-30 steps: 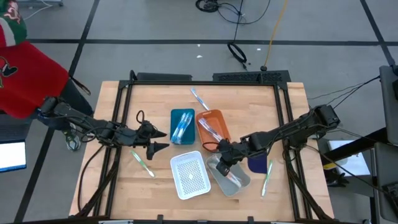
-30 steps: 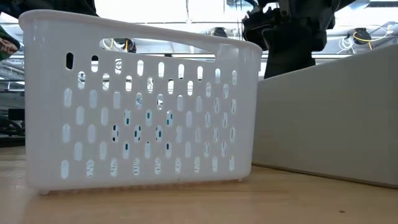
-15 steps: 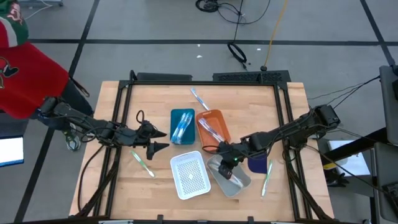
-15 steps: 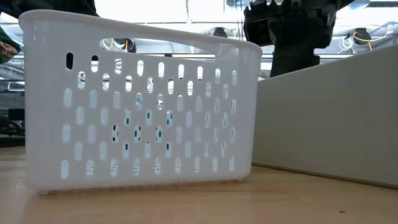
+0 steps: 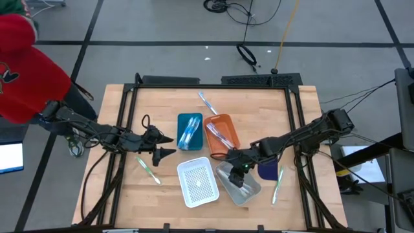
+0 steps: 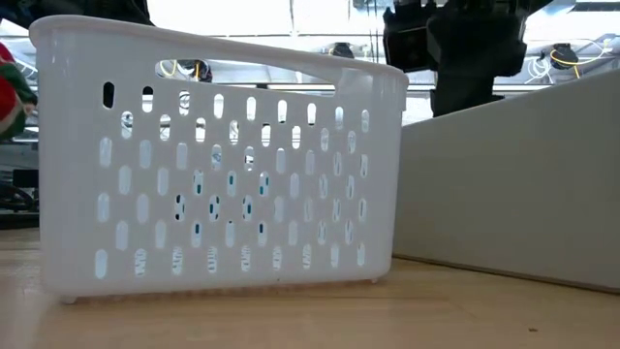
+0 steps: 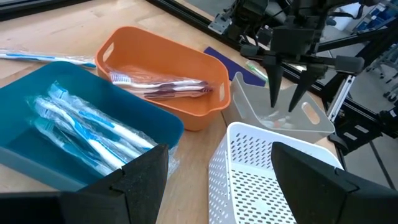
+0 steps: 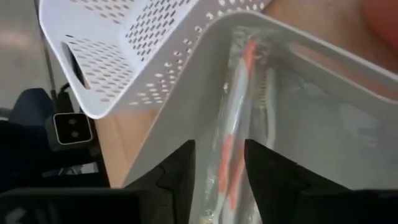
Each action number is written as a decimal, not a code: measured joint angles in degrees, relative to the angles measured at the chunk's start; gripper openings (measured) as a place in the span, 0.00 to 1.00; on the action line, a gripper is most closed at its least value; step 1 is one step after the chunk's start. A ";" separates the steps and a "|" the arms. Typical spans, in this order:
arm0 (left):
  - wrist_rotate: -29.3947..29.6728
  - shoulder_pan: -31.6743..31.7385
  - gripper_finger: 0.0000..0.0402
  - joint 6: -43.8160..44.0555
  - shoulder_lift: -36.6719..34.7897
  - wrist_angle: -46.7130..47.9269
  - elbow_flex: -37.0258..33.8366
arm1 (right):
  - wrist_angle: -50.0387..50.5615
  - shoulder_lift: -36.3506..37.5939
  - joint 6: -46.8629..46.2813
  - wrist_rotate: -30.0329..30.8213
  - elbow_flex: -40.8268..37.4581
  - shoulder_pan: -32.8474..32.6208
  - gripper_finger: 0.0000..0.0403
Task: Pick & Place Toothbrushes
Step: Adjust the gray bin on the table, then put the green toothbrush into the white bin
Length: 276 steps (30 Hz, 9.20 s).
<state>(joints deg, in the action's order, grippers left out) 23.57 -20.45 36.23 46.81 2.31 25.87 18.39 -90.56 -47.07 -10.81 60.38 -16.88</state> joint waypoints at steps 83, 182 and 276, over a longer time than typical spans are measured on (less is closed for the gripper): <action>1.92 -8.98 0.71 -7.31 -3.05 -1.84 0.00 | -7.22 6.47 -24.42 3.77 -13.94 -14.71 0.00; 2.43 -11.78 0.71 -13.27 -4.94 -0.35 0.00 | 36.72 28.13 -85.28 -4.15 -14.49 -27.23 0.03; 3.11 2.86 0.38 -0.11 24.13 -36.63 14.34 | -33.98 -5.92 14.71 -10.38 15.21 13.73 0.03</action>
<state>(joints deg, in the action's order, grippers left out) 26.68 -17.58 36.12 70.94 -34.33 40.21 -15.59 -96.49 -32.36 -21.18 75.59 -3.16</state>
